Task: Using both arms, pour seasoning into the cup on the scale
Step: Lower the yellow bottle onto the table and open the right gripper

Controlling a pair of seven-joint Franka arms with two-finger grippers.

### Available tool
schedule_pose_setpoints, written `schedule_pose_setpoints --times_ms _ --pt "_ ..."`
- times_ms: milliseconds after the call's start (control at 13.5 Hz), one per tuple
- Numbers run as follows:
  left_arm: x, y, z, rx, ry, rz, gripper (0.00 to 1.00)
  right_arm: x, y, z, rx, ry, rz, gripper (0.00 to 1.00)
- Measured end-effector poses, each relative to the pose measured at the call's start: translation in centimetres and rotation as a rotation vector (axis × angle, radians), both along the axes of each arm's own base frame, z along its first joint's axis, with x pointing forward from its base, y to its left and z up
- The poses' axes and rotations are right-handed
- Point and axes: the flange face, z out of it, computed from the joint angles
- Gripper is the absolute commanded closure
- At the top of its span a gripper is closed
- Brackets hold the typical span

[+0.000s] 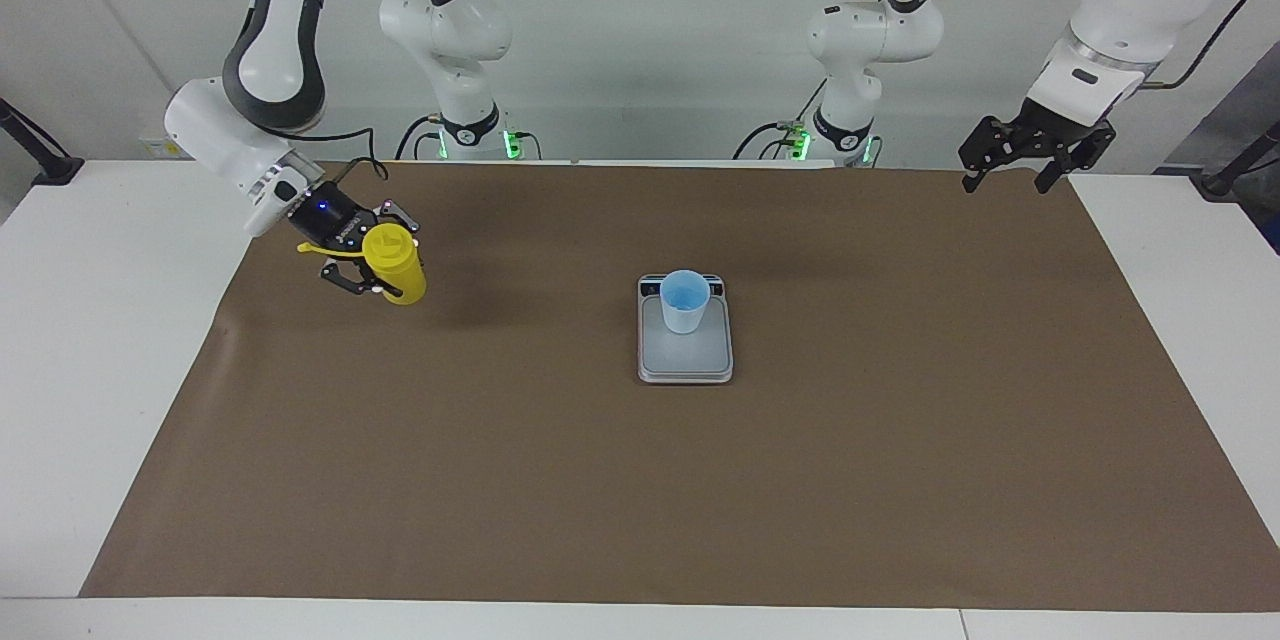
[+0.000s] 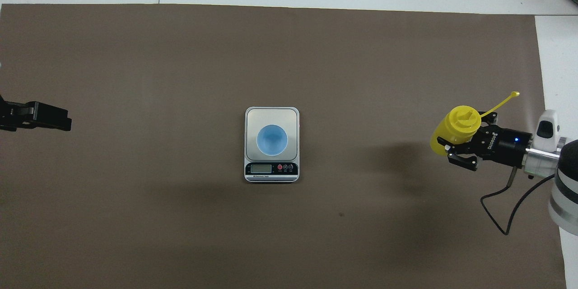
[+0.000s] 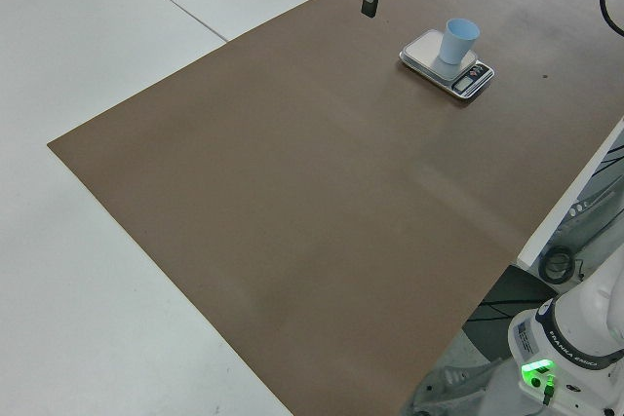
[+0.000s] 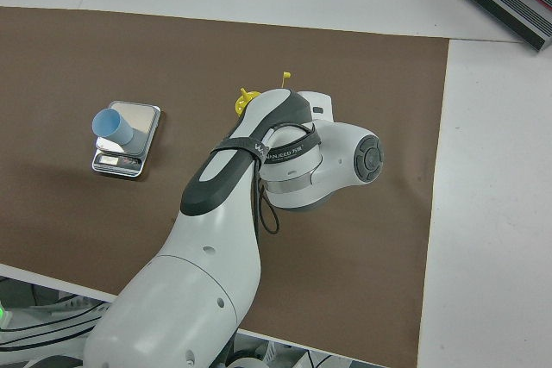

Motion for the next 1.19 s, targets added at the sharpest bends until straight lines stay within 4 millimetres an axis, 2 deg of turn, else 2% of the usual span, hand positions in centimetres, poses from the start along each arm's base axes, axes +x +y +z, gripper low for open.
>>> schedule_pose_setpoints --times_ms 445,742,1038,1112,1187 --pt "0.0 0.0 0.0 0.0 0.0 0.0 0.0 -1.0 0.1 -4.2 0.074 -0.067 -0.058 1.0" --pt "0.0 0.0 0.0 0.0 0.0 0.0 0.0 -1.8 0.4 -6.1 0.102 -0.096 -0.074 1.0" --pt "0.0 0.0 0.0 0.0 0.0 0.0 0.0 -2.2 1.1 -9.5 0.118 -0.153 -0.072 1.0" --pt "0.0 0.0 0.0 0.0 0.0 0.0 0.0 -2.3 1.2 -10.2 0.123 -0.159 -0.075 0.43" --pt "0.0 0.0 0.0 0.0 0.0 0.0 0.0 -2.2 1.2 -10.3 0.13 -0.166 -0.08 0.0"
